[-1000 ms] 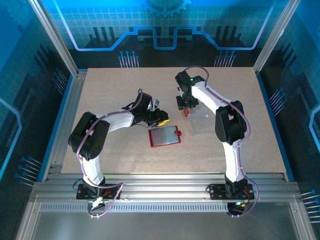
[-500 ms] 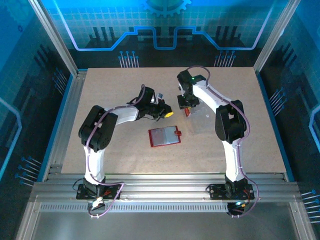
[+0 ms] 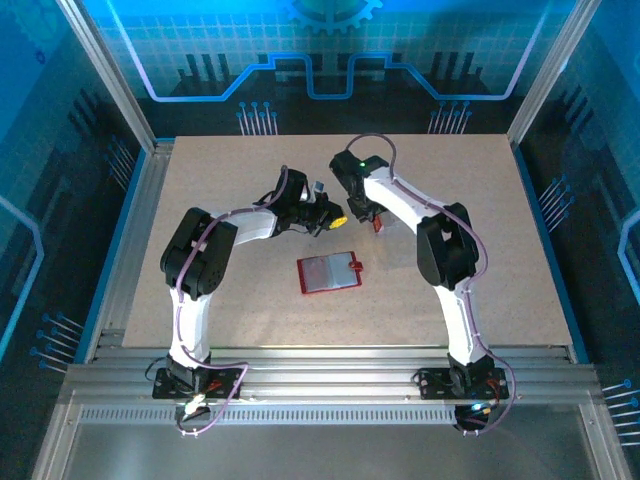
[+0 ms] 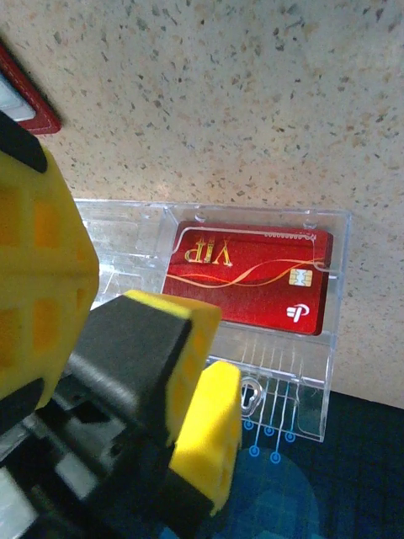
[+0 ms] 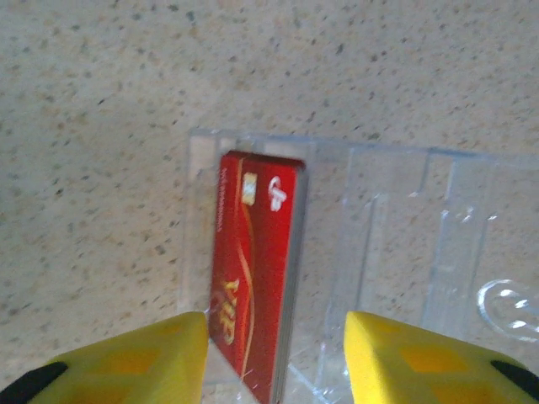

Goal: Put the credit cards into the card holder

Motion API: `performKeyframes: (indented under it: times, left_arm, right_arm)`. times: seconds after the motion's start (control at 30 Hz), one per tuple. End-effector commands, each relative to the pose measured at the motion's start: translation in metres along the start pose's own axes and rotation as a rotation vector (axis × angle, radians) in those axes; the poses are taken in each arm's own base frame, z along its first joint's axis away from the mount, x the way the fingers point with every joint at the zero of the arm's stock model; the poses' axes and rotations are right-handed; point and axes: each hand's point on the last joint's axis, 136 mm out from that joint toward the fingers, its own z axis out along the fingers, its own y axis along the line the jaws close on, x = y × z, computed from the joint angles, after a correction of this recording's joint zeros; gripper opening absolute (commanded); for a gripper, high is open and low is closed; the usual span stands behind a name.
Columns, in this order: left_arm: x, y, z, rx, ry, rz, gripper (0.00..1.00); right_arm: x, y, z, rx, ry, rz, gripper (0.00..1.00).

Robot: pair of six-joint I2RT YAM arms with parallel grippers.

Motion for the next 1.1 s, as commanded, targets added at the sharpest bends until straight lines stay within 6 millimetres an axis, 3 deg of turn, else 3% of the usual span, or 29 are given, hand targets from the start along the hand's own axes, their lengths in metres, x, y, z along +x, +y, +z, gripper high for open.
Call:
performKeyframes:
  times: [0.0, 0.23, 0.53, 1.07]
  left_arm:
    - [0.001, 0.002, 0.002, 0.020, 0.024, -0.026, 0.05]
    - [0.002, 0.006, -0.002, 0.020, 0.021, -0.035, 0.05]
    - [0.001, 0.011, -0.004, 0.028, 0.013, -0.055, 0.05]
    - [-0.004, 0.016, -0.010, 0.035, 0.002, -0.073, 0.04]
  right_arm:
    - [0.003, -0.007, 0.013, 0.105, 0.030, -0.040, 0.49]
    - [0.008, -0.008, 0.030, 0.172, 0.047, -0.052, 0.52]
    - [0.002, -0.023, 0.020, 0.326, 0.003, -0.099, 0.52]
    - [0.005, -0.026, 0.020, 0.296, 0.022, -0.104, 0.32]
